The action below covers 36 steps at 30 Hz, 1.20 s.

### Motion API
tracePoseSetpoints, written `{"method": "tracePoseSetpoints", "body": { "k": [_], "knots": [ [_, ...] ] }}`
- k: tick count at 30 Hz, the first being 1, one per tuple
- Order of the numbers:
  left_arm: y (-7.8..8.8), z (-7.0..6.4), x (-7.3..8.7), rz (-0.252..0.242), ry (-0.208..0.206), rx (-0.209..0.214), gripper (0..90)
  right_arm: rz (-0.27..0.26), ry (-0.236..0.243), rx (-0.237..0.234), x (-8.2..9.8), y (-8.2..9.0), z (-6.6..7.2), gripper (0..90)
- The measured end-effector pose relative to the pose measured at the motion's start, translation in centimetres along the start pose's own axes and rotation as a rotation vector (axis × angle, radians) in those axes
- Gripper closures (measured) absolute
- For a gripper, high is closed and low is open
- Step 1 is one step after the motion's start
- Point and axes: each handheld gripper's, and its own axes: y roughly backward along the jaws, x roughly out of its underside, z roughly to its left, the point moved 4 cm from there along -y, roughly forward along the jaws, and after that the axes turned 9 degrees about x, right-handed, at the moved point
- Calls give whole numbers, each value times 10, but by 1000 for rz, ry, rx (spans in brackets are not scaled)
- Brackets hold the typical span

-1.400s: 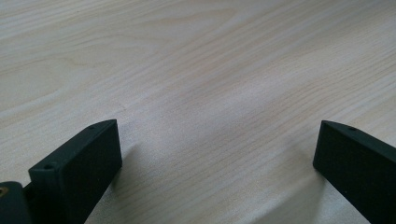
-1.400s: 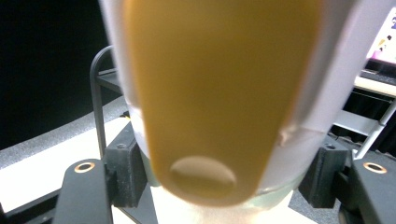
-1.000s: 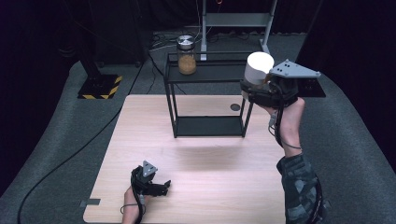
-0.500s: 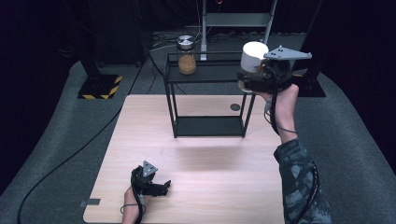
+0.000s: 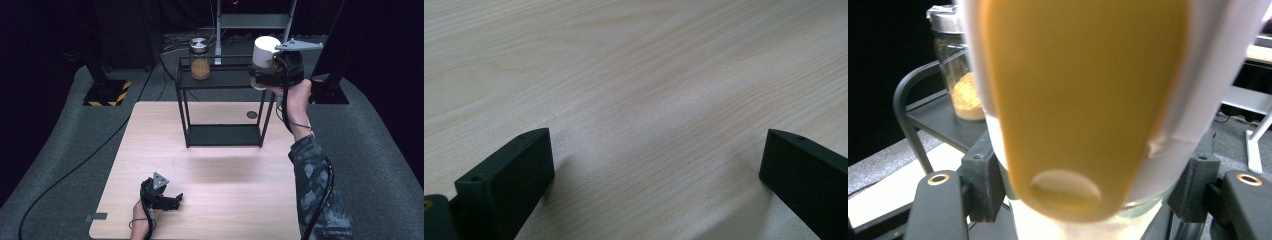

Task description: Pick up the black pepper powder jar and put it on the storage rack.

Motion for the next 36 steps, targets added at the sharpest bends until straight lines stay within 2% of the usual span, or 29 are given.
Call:
{"method": "tracePoseSetpoints", "body": {
  "k": [14, 23, 26, 30, 36],
  "knots": [
    [0, 0, 0, -1, -3, 5, 6, 40, -51, 27, -9, -28, -5, 302],
    [0, 0, 0, -1, -6, 7, 6, 67, -79, 53, -4, -42, -10, 301],
    [0, 0, 0, -1, -6, 7, 6, 52, -88, 58, 1, -44, -10, 301],
    [0, 0, 0, -2, -5, 7, 6, 35, -54, 78, 3, -46, -4, 301],
    [0, 0, 0, -2, -6, 7, 7, 12, -56, 81, 7, -49, -2, 300]
  ]
}}
